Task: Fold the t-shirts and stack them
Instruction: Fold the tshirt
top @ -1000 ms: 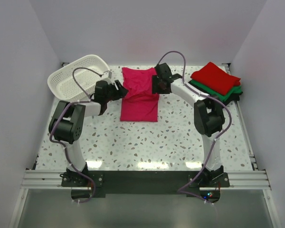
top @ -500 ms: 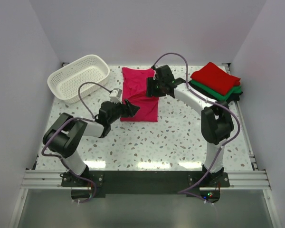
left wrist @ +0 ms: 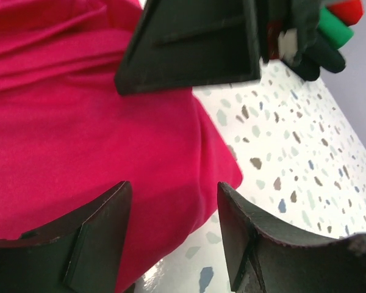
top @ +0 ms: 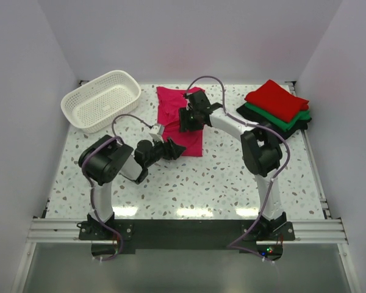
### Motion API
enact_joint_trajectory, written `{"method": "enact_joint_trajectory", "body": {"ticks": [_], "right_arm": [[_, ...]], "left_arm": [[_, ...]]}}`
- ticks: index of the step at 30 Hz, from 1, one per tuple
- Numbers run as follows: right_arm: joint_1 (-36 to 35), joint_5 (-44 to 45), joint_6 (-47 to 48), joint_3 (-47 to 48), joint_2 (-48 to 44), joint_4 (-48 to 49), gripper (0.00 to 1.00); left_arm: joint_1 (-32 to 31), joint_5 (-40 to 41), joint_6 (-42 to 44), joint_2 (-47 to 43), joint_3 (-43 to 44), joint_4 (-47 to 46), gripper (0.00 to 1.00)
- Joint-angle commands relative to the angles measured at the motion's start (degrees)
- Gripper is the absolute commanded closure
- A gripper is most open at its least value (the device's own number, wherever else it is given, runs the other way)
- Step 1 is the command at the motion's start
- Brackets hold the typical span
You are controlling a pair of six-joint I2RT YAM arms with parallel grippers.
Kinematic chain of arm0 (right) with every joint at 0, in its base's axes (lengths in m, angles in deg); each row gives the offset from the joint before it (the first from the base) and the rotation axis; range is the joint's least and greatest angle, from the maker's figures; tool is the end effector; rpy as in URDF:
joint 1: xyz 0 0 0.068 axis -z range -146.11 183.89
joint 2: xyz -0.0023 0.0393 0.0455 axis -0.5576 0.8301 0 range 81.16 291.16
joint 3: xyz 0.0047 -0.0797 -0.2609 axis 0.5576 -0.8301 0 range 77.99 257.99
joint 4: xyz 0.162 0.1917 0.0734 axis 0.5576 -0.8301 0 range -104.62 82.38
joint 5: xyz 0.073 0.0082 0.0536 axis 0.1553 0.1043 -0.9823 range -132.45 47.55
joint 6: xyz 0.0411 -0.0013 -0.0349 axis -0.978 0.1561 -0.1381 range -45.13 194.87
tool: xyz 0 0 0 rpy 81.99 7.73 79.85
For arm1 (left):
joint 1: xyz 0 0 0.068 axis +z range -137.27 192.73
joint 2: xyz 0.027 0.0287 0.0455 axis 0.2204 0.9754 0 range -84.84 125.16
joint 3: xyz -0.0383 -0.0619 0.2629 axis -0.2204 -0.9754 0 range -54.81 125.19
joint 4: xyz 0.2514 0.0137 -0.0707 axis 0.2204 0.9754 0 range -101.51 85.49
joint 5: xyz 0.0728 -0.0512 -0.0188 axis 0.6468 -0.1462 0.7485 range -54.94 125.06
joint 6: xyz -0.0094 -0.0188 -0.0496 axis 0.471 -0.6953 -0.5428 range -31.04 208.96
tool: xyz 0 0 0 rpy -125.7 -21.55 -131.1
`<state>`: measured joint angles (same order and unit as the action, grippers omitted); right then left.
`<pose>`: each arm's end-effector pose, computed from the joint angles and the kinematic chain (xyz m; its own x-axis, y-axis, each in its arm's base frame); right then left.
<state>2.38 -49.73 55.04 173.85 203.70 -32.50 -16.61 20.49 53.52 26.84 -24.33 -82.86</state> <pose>0.4032 0.2526 0.1939 -0.8269 -0.1122 -0.5511 -0.3243 0.8957 0.3042 0.2757 -0.1652 0.1073 -0.5218 -0.3505 -0.7777 0.4760 0.6370 -0.6064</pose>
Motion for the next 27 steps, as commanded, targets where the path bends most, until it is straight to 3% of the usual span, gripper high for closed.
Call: {"method": "enact_joint_trajectory", "body": {"ticks": [1,10,23,27], "right_arm": [[-0.13,-1.06,0.85,5.04,1.73,-0.07,0.46],[-0.13,1.75,1.55,12.95,8.41,-4.3,0.47],[0.04,16.15,0.41,30.5,15.97,-7.2,0.48],[0.48,16.78,0.15,34.92,16.68,-7.28,0.47]], "left_arm": [[-0.19,-0.11,0.28,1.87,0.9,-7.14,0.37],[-0.28,2.0,1.25,2.93,-1.91,-3.79,0.38],[-2.21,0.94,-0.94,6.71,-8.33,-11.0,0.4],[-2.65,0.94,-1.12,6.36,-10.26,-11.61,0.4]]}}
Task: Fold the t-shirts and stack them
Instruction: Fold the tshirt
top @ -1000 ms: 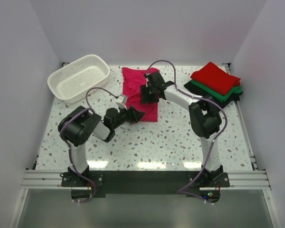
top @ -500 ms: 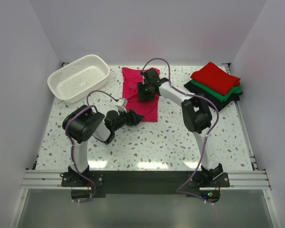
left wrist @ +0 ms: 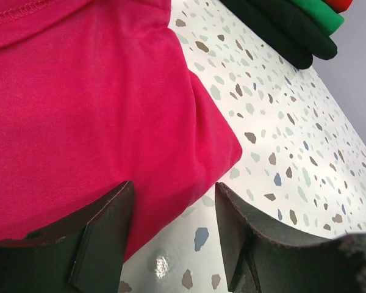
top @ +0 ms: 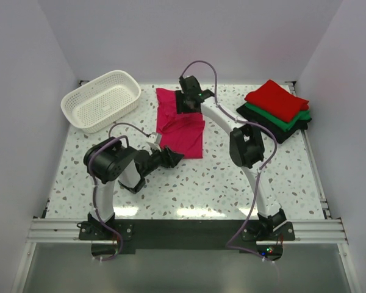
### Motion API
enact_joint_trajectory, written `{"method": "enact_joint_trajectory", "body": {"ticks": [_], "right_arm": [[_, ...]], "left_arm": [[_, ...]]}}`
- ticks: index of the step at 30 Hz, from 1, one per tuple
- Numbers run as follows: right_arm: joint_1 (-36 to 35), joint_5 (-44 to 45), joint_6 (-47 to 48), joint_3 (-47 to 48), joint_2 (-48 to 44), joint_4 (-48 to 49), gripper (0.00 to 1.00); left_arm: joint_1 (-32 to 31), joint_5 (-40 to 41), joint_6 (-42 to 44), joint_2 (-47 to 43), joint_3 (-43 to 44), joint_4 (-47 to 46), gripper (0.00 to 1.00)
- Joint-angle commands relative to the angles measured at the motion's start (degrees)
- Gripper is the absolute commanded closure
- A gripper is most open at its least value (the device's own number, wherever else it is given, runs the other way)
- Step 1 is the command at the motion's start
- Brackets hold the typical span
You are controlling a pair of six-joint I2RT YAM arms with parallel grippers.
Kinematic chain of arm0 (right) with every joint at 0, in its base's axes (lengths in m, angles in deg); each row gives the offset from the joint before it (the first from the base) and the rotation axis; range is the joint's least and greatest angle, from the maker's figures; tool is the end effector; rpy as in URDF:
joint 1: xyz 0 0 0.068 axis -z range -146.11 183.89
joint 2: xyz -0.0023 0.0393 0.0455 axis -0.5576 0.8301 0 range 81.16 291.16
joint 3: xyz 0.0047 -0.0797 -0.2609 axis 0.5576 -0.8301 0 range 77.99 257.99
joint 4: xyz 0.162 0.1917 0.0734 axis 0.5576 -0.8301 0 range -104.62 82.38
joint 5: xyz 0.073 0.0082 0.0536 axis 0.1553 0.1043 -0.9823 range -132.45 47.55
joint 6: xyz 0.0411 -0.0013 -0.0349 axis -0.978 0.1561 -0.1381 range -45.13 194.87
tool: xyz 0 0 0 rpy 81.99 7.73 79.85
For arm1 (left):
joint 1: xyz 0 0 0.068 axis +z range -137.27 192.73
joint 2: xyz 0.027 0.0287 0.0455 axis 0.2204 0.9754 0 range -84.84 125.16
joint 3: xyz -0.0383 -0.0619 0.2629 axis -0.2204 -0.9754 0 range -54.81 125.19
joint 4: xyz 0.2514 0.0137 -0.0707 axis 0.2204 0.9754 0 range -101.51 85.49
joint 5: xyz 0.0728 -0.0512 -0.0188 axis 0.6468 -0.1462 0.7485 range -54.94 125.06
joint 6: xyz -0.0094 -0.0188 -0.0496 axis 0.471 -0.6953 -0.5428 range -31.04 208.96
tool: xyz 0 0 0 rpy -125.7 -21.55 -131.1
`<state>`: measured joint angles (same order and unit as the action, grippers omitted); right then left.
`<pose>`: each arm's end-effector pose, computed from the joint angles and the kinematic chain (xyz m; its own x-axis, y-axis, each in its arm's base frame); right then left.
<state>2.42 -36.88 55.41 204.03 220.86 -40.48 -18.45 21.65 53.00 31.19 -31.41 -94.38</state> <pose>0.4699 0.2837 0.2052 -0.7377 -0.0628 -0.6722 -0.2300 0.9595 0.1628 0.2453 -0.1580 0.0847 -0.5280 -0.3482 -0.7746 0.4808 0.6293 -0.6106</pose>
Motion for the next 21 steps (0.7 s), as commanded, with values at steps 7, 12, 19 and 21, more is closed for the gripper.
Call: {"method": "enact_joint_trajectory", "body": {"ticks": [7,12,19,21], "right_arm": [[0.44,3.93,1.53,-4.29,-11.27,2.27,0.44],[0.35,-0.45,2.59,-20.9,-23.57,5.35,0.43],[-4.04,-5.47,2.94,-31.2,-26.06,8.08,0.44],[-4.57,-7.58,2.68,-30.15,-24.57,7.82,0.44]], "left_arm": [[-1.69,-0.57,0.81,-3.6,-3.36,3.75,0.39],[-2.66,0.31,1.86,-8.53,-2.92,7.63,0.39],[-3.88,2.42,3.01,-12.22,-2.22,8.95,0.39],[-4.68,3.38,3.79,-13.02,-1.52,9.22,0.39]]}}
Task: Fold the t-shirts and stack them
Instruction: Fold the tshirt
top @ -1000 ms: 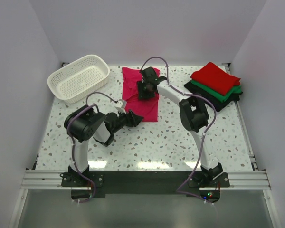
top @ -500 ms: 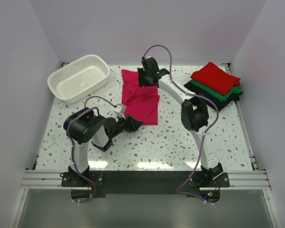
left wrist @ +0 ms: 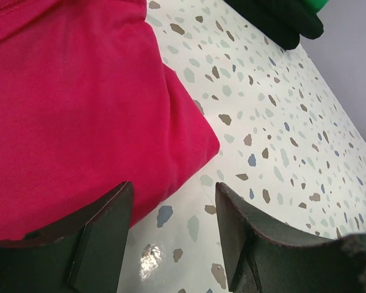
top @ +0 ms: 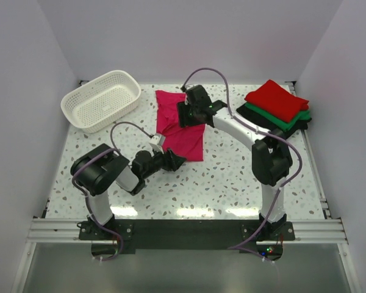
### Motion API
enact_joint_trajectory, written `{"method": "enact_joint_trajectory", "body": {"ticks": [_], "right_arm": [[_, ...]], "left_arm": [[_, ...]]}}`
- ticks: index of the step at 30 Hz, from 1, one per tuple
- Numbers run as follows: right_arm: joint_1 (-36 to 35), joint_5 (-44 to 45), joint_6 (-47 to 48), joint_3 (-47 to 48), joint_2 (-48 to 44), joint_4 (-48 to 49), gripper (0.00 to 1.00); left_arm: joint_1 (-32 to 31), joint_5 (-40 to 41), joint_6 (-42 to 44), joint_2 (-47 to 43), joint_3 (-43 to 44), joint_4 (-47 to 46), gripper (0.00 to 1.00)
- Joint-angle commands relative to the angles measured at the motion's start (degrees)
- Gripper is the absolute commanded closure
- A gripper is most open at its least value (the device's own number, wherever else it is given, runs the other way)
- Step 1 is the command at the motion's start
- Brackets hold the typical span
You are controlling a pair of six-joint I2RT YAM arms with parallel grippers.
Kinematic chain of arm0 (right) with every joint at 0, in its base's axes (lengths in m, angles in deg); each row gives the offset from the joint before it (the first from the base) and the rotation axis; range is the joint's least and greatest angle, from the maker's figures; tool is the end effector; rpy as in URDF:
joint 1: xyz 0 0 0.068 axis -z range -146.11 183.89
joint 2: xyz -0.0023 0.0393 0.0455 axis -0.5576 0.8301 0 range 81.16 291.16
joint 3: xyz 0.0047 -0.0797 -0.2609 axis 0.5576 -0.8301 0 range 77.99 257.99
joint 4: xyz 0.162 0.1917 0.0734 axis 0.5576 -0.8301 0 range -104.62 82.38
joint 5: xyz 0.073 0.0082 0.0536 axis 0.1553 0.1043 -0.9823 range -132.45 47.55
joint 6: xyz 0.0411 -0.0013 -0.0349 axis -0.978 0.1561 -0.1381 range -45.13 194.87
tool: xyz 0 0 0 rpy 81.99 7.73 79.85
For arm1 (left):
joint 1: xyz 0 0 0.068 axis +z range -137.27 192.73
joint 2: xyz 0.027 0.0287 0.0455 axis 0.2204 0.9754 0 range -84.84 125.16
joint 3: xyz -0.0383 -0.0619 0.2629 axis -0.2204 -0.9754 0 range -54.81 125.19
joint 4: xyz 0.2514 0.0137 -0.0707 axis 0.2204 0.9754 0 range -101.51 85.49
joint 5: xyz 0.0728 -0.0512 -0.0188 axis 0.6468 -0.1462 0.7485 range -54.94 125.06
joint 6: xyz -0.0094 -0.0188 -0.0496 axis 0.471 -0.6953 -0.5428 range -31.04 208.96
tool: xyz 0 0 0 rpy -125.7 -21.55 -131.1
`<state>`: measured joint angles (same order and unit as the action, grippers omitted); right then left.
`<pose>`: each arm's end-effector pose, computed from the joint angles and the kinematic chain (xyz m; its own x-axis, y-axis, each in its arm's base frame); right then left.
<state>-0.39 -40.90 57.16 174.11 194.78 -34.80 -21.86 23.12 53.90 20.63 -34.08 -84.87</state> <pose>0.3768 0.2557 0.2618 -0.7200 -0.1228 -0.6830 -0.3444 0.9177 0.1982 0.2258 -0.1647 0.1079 -0.5480 -0.3048 -0.7790 0.4981 0.6293 -0.5966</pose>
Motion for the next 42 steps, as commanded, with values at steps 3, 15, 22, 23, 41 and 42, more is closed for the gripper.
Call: {"method": "enact_joint_trajectory", "body": {"ticks": [3,15,22,23,41,42], "right_arm": [[-2.8,-4.7,0.93,1.96,4.76,1.6,0.44],[-3.16,-5.32,0.93,15.05,18.55,-2.79,0.45],[-3.07,-0.5,1.45,24.62,24.88,-6.56,0.45],[-2.98,0.12,1.54,25.78,25.59,-7.01,0.45],[0.01,3.12,0.58,39.41,27.09,-5.43,0.41],[0.09,3.03,0.66,39.15,25.96,-5.34,0.41]], "left_arm": [[-3.03,3.59,4.56,-2.82,3.17,1.73,0.39],[-3.82,4.56,5.45,5.44,4.93,-0.11,0.39],[-3.82,4.47,3.52,8.25,1.33,-3.97,0.39],[-3.82,4.3,2.82,8.61,0.37,-4.5,0.39],[-5.93,3.68,0.35,8.7,-5.44,-10.22,0.39],[-5.93,3.77,0.44,7.92,-5.44,-9.7,0.39]]}}
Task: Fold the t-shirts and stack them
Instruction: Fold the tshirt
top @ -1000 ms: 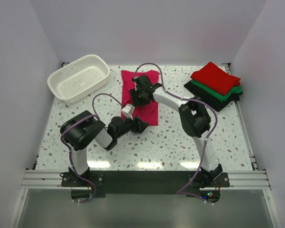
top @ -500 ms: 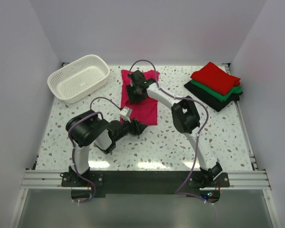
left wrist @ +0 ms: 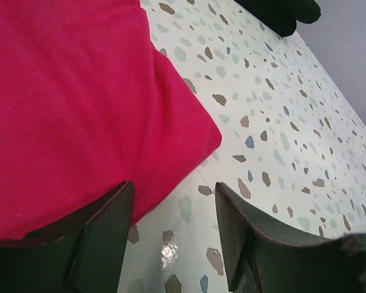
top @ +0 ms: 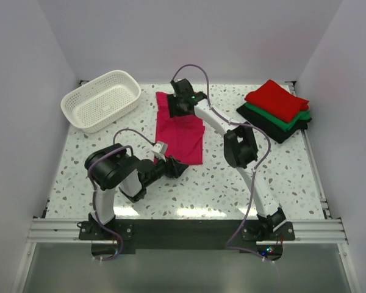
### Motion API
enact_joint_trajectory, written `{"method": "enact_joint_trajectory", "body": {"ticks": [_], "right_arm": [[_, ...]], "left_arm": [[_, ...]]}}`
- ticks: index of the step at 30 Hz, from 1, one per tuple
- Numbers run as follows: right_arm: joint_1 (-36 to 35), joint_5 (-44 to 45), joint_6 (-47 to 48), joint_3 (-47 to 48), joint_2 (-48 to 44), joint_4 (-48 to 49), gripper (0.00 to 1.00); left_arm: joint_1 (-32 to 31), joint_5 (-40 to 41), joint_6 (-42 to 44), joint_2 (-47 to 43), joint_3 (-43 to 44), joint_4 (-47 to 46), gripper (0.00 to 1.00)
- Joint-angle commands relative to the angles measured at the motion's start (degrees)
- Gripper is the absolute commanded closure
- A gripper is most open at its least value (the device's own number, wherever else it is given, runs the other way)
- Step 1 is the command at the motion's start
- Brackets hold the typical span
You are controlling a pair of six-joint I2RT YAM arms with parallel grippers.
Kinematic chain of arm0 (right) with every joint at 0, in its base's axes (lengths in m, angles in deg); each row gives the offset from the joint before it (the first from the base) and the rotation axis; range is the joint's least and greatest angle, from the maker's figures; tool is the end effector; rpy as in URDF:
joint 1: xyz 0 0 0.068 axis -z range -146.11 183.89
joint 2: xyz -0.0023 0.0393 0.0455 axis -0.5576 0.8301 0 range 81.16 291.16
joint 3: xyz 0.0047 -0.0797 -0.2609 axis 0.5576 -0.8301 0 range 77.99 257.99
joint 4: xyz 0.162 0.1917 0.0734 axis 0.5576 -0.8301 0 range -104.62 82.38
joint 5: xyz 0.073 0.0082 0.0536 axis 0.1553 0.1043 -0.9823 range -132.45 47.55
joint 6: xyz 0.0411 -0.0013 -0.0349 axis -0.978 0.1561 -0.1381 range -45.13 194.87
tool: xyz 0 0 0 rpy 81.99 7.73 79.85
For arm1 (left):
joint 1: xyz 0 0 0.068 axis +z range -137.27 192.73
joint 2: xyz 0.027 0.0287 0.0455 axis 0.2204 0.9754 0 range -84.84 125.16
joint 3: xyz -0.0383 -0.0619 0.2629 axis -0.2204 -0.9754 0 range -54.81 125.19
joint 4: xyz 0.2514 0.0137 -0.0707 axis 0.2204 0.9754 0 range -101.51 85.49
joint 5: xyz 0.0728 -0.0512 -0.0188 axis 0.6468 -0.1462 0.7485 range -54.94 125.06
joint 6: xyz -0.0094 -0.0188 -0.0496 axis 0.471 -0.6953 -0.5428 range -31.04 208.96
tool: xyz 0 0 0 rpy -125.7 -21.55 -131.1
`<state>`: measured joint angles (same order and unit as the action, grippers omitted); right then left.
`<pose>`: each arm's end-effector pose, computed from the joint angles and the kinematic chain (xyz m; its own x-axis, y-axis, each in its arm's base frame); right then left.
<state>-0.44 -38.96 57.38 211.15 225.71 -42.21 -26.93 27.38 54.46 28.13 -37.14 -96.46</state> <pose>0.4663 0.3159 0.1982 -0.7251 -0.1319 -0.6758 -0.3251 0.9308 0.1671 0.2031 -0.1745 0.0874 -0.5296 -0.2901 -0.7971 0.5264 0.6245 -0.5770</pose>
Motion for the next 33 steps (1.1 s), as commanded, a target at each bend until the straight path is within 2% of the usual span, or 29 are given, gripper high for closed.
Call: {"method": "enact_joint_trajectory", "body": {"ticks": [1,5,9,11,15,18,21,23,27,33], "right_arm": [[0.22,1.26,0.53,0.62,-5.94,2.16,0.41],[0.14,1.26,0.62,-7.99,-12.7,5.49,0.4],[0.31,1.43,0.88,-17.83,-21.4,8.04,0.38],[0.31,2.14,0.97,-23.98,-26.74,8.75,0.37],[0.66,4.16,0.1,-36.02,-35.99,10.59,0.36],[0.75,4.78,-1.57,-45.42,-42.21,11.38,0.36],[0.75,1.71,-4.03,-55.71,-47.67,14.36,0.37],[0.66,-1.1,-5.61,-61.69,-49.62,15.87,0.38],[0.58,-2.87,-7.64,-70.3,-52.44,17.01,0.43],[0.23,-6.82,-9.84,-75.5,-51.3,20.17,0.5]], "left_arm": [[-0.86,-0.4,-0.04,0.06,-2.38,2.15,0.39],[-1.21,-0.32,0.57,-3.62,-1.59,4.34,0.39],[-1.39,-0.06,2.5,-12.91,0.25,10.23,0.39],[-1.39,1.26,3.99,-17.14,1.04,15.84,0.38],[-1.3,10.28,4.88,-30.31,1.23,30.93,0.36],[-1.12,16.44,5.41,-35.95,0.96,40.43,0.34],[0.36,19.45,4.71,-39.21,-0.18,46.6,0.33],[2.21,18.85,3.66,-40.36,-1.85,48.03,0.34],[9.84,14.12,2.95,-43.26,-4.92,49.79,0.36],[11.36,11.29,3.3,-42.83,-4.49,51.11,0.37]]}}
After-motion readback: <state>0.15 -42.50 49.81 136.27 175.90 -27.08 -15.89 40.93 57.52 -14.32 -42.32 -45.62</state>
